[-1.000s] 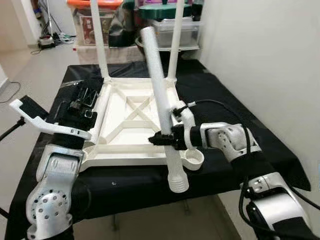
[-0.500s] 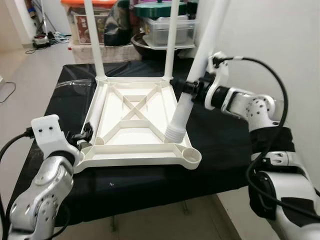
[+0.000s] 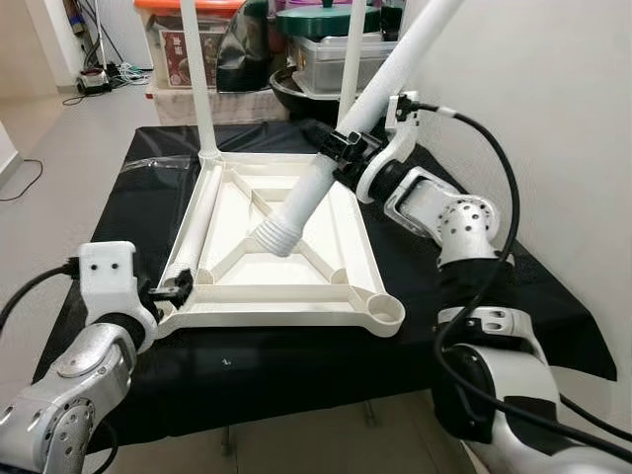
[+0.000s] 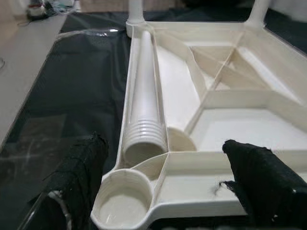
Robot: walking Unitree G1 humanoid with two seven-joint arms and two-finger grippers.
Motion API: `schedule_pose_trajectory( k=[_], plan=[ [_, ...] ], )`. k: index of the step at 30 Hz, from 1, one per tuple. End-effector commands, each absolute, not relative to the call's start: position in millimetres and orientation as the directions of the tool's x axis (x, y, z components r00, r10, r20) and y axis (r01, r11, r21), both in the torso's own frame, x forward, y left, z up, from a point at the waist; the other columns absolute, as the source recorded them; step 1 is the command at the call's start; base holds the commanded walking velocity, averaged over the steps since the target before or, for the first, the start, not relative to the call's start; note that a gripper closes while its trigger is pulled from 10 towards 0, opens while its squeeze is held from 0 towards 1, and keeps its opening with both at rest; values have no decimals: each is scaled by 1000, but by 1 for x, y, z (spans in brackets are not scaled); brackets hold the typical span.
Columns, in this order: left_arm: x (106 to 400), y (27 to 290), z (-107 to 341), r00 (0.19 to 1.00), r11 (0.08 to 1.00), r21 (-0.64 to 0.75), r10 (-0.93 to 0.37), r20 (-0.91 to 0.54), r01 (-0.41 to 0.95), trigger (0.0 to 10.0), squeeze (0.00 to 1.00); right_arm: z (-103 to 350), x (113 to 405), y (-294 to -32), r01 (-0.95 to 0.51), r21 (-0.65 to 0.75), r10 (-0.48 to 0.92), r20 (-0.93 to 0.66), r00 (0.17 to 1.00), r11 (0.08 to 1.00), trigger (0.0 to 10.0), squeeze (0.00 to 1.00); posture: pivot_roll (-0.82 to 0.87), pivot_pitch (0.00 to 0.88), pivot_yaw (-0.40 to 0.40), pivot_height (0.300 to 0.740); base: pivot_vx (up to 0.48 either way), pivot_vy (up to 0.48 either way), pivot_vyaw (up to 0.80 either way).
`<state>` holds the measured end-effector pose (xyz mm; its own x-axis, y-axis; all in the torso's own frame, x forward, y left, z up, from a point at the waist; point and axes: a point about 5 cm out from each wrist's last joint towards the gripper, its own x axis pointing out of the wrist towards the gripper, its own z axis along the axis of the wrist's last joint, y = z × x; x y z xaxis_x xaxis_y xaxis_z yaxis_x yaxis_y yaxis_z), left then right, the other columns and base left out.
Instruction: Building children table
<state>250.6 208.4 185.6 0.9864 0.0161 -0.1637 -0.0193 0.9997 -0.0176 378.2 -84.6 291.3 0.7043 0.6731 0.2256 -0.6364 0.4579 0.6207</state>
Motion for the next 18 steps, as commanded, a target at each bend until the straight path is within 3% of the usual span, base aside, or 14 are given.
schedule_pose_trajectory(
  k=[1,3,11,15,18],
  plan=[
    [248,203,184,987,998,34,-45,-152,51,10000,0,297,376,-86,-666,574,664,262,701,477,10000,0,65,0,-66,740,0,0,0],
    [248,206,186,995,999,43,-8,-96,12,10000,0,298,374,-85,-682,553,668,273,692,479,10000,0,65,0,-67,740,0,0,0],
    [238,206,195,986,979,-121,-161,35,164,10000,0,295,364,-78,-731,487,707,280,649,478,10000,0,68,0,-65,740,0,0,0],
    [237,206,199,983,981,-48,-185,22,186,10000,0,284,373,-78,-639,450,628,199,752,624,10000,0,67,0,-63,740,0,0,0],
    [239,204,197,984,984,-10,-180,17,180,10000,0,282,375,-81,-610,439,596,190,780,659,10000,0,68,0,-65,740,0,0,0]
  ],
)
